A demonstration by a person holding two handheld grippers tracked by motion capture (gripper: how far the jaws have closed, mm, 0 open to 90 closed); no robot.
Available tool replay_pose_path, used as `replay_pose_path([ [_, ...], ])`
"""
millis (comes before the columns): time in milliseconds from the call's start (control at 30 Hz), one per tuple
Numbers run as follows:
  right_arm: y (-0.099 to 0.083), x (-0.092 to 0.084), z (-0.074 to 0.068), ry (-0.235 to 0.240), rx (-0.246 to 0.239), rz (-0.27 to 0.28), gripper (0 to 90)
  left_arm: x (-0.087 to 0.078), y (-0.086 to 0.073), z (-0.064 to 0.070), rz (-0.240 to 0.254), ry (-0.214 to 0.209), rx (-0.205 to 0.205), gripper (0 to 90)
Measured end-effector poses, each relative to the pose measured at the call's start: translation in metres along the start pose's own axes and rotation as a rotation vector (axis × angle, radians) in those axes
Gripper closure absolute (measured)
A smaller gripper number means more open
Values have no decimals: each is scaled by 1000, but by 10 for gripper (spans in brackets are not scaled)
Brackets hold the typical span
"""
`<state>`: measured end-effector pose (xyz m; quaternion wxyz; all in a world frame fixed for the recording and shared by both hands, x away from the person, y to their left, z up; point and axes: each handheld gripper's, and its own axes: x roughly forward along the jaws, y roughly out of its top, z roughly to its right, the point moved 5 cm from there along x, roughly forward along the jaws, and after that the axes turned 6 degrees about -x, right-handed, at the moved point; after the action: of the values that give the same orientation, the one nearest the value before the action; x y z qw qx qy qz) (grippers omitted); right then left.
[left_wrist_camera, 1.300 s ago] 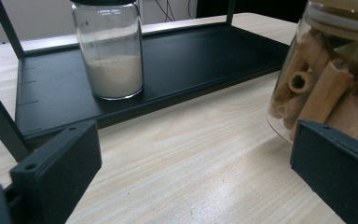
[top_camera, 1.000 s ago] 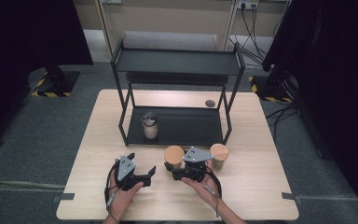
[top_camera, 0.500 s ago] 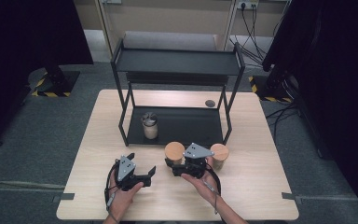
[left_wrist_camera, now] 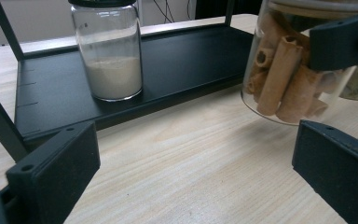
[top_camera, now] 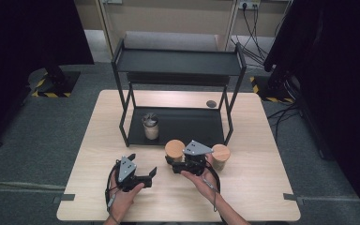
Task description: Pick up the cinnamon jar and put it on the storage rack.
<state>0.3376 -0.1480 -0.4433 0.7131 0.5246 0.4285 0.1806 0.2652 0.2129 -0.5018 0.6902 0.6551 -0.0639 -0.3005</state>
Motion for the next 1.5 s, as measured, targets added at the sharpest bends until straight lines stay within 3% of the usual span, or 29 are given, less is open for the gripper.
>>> replay_pose_path([
  [1500,20,25,18,-73,63,13,260,0,0,-1,-2,-8,-4,7],
])
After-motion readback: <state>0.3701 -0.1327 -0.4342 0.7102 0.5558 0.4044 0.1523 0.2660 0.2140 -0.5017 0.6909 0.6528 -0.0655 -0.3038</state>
